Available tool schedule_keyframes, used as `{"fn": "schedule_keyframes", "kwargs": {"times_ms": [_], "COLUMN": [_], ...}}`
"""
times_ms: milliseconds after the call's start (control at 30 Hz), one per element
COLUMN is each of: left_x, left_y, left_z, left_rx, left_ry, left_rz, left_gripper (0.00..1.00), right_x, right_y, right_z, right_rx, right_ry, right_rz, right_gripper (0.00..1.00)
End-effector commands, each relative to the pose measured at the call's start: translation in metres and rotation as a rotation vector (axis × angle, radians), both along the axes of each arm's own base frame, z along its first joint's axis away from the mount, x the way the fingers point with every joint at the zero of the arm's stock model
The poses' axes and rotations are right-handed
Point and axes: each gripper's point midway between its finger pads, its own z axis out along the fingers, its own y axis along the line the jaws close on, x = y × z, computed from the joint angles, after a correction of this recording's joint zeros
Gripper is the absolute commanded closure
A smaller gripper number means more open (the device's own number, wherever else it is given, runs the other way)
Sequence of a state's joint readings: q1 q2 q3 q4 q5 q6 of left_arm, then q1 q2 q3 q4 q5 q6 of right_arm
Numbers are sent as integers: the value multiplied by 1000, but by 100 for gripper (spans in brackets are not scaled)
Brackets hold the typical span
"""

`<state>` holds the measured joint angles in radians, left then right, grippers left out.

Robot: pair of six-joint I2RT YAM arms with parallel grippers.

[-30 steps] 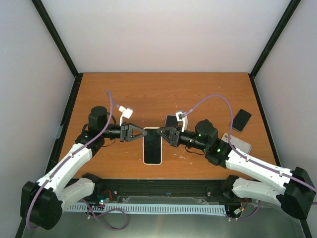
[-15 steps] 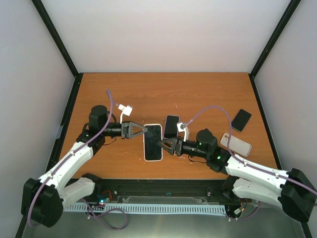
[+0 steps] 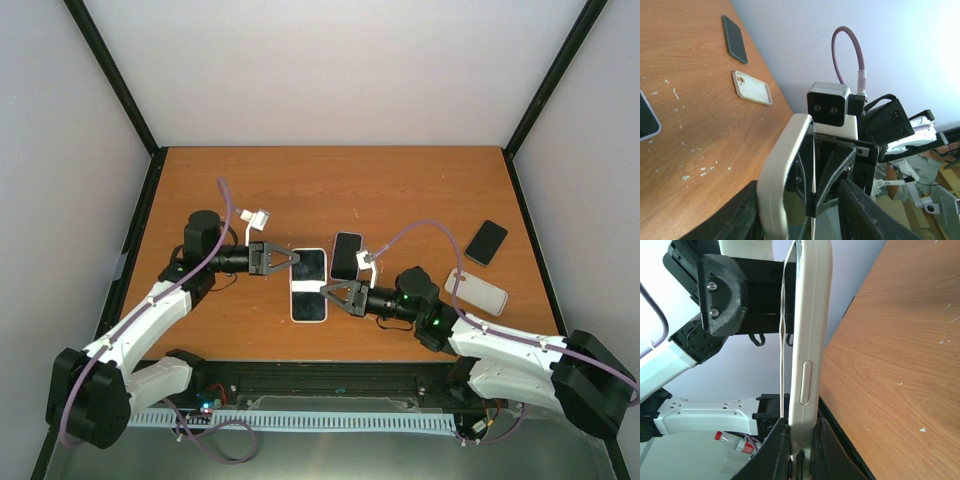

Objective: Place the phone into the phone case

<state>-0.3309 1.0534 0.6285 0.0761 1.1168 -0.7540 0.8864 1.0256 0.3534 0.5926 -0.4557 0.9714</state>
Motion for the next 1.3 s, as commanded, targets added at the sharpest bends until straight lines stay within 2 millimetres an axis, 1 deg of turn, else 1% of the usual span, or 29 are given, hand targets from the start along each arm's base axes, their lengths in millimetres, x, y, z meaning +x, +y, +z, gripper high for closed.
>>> {"fn": "schedule_keyframes", "kwargs": {"times_ms": [0, 100, 167, 267, 400, 433, 467, 533, 567, 600, 667, 733, 767, 800, 833, 867, 1000, 1067, 1100, 1200, 1267], "left_x": [7, 11, 15, 26, 34, 35, 35, 33, 33, 34, 37, 41, 44, 46, 48, 51, 63, 67, 68, 72, 72], "left_y": [0, 0, 1, 3, 6, 6, 5, 4, 4, 5, 8, 13, 16, 19, 22, 25, 38, 43, 47, 59, 64], "left_z": [15, 8, 2, -7, -16, -16, -15, -11, -9, -8, -6, -5, -6, -7, -6, -4, 4, 4, 2, -1, 2], "left_rx": [-13, 9, 33, 89, 138, 141, 139, 125, 123, 127, 145, 176, 193, 212, 225, 238, 299, 336, 361, 431, 450], "left_ry": [-51, -38, -26, -15, -13, -13, -16, -29, -37, -43, -61, -84, -88, -90, -103, -120, -189, -209, -208, -225, -254], "left_rz": [20, 33, 53, 98, 137, 138, 133, 120, 120, 129, 158, 203, 228, 256, 283, 307, 395, 424, 446, 501, 517], "left_gripper": [52, 50, 55, 63, 82, 85, 87, 87, 83, 76, 54, 34, 23, 17, 8, 2, 1, 1, 1, 1, 1], "right_x": [5, 7, 9, 11, 13, 13, 14, 16, 18, 21, 28, 36, 39, 43, 45, 48, 65, 79, 85, 107, 123], "right_y": [-1, -2, -2, 0, 2, 3, 3, 3, 2, 0, -3, -6, -6, -7, -7, -7, -4, 2, 3, 13, 20], "right_z": [16, 18, 17, 10, 5, 2, 1, -1, -3, -4, -9, -11, -12, -15, -20, -22, -36, -37, -46, -47, -51], "right_rx": [64, 66, 55, 25, 14, 3, -4, -10, -11, -14, -41, -77, -94, -111, -129, -139, -188, -212, -240, -246, -262], "right_ry": [-18, -23, -25, -10, 1, 5, 6, 10, 10, 13, 16, 12, 10, 14, 23, 32, 60, 77, 98, 105, 114], "right_rz": [-34, -51, -55, -59, -58, -59, -62, -72, -87, -106, -151, -194, -211, -228, -241, -255, -293, -311, -316, -316, -320], "right_gripper": [97, 97, 97, 97, 97, 97, 97, 97, 97, 97, 97, 97, 97, 97, 97, 97, 97, 97, 97, 97, 97]}}
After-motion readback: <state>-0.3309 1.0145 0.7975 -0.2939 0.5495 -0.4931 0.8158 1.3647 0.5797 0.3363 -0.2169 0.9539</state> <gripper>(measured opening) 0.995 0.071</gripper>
